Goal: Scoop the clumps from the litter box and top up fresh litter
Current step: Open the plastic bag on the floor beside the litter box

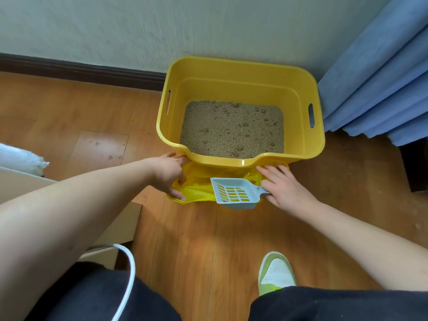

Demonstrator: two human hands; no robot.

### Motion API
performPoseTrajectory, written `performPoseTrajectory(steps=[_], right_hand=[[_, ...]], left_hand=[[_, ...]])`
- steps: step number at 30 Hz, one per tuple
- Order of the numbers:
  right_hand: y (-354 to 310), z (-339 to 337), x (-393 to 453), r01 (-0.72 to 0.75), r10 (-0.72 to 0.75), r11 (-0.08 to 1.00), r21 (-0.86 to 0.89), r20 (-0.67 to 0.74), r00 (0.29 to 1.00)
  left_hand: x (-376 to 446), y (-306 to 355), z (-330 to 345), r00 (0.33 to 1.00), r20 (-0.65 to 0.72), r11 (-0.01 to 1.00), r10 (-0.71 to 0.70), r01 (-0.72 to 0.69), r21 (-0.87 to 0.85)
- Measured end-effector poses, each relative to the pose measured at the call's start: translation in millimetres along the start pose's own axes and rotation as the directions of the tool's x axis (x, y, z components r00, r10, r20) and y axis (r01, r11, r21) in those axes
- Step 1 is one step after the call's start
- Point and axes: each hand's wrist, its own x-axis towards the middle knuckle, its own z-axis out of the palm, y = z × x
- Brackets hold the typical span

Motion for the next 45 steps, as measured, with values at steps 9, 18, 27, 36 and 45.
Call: performPoseTrajectory(steps=[9,18,27,36,45], right_hand=[[-11,-12,-25,0.106,-0.101,0.993,0.043,-0.109,0.989],[-10,-18,-37,0.134,-0.139,0.989,-0.065,-0.069,0.988],[-26,-11,-32,-0.078,0.077,0.997,-0.016,0.401,0.913],[-39,-16,13,-0.366,0.29,0.928,0.065,0.49,0.822],[-39,-13,42,-0.455,0.429,0.89,-0.022,0.373,0.822]], left_hand=[[-25,-8,-3,0.875,-0.307,0.883,0.375,-0.237,0.404],[-25,9,-1,0.922,0.044,0.794,0.385,-0.356,0.492],[-9,38,10,0.982,0.134,0.852,0.134,-0.183,0.491],[-13,50,3,0.977,0.02,0.882,0.211,-0.199,0.428],[-13,62,26,0.838,0.196,0.704,0.509,-0.536,0.466]])
